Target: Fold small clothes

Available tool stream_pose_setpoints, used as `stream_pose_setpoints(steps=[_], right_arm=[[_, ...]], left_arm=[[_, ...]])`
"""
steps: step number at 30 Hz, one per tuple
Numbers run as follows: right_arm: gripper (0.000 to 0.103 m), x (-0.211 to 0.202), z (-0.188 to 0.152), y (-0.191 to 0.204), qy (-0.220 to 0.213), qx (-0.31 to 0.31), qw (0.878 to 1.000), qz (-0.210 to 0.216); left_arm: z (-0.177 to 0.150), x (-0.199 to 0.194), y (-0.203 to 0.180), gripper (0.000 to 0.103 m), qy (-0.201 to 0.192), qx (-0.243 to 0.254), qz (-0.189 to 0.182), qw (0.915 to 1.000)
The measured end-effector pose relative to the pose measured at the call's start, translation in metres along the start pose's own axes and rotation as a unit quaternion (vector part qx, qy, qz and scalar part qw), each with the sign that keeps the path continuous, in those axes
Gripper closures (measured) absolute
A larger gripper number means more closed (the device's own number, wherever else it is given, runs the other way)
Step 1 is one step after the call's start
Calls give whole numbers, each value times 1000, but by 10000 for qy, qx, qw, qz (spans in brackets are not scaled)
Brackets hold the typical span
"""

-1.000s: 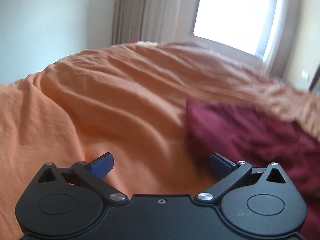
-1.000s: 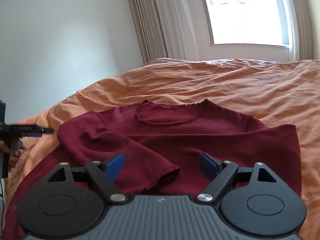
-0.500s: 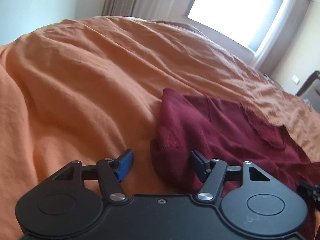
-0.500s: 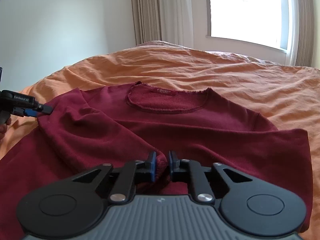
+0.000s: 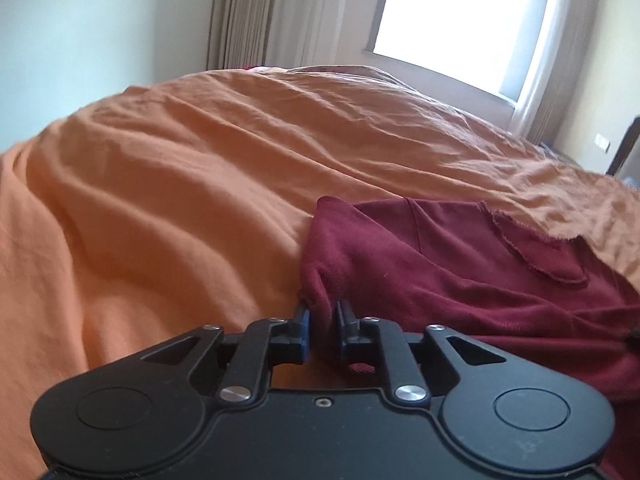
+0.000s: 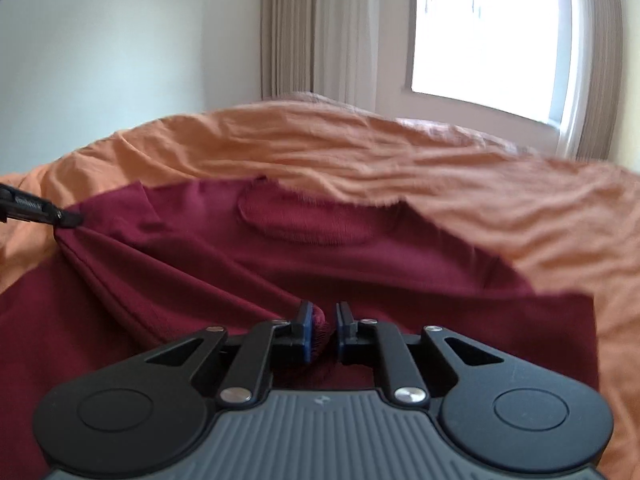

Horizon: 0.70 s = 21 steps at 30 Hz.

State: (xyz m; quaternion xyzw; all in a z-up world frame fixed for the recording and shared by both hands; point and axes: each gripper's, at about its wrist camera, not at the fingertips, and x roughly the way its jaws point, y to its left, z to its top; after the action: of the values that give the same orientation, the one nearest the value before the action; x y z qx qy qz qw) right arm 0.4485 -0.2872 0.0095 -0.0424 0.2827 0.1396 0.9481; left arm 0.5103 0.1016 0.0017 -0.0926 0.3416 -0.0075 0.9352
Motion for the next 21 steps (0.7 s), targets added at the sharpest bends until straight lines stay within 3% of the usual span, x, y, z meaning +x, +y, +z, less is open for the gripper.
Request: stream_pose_setpoints(steps=[1, 3, 5, 6, 8, 13, 21], right_arm=[[76, -1, -3, -2, 20, 72, 10000, 20], [65, -8, -10, -7, 15, 210, 9998, 32], [50, -16, -14, -11, 13, 272, 9996, 13], [37, -20, -15, -11, 23, 280, 9996, -31], [29, -31, -21, -14, 12, 286, 9996, -79], [0, -73, -42, -19, -57, 404, 9992, -19], [0, -143, -91, -13, 34, 542, 9982, 236]], left_arm=[[0, -3, 2, 78, -24, -55, -54, 10000], [-1, -10, 5, 52, -38, -109, -212, 9997], [-4, -20, 5, 35, -149, -110, -247, 9995], [-6, -26, 4, 25, -221, -78, -219, 9995], [-12, -38, 0, 15, -314, 20, -172, 9994], [-40, -75, -10, 1, -400, 389, -225, 9982], [-101, -136, -21, 1, -446, 826, -638, 9935]])
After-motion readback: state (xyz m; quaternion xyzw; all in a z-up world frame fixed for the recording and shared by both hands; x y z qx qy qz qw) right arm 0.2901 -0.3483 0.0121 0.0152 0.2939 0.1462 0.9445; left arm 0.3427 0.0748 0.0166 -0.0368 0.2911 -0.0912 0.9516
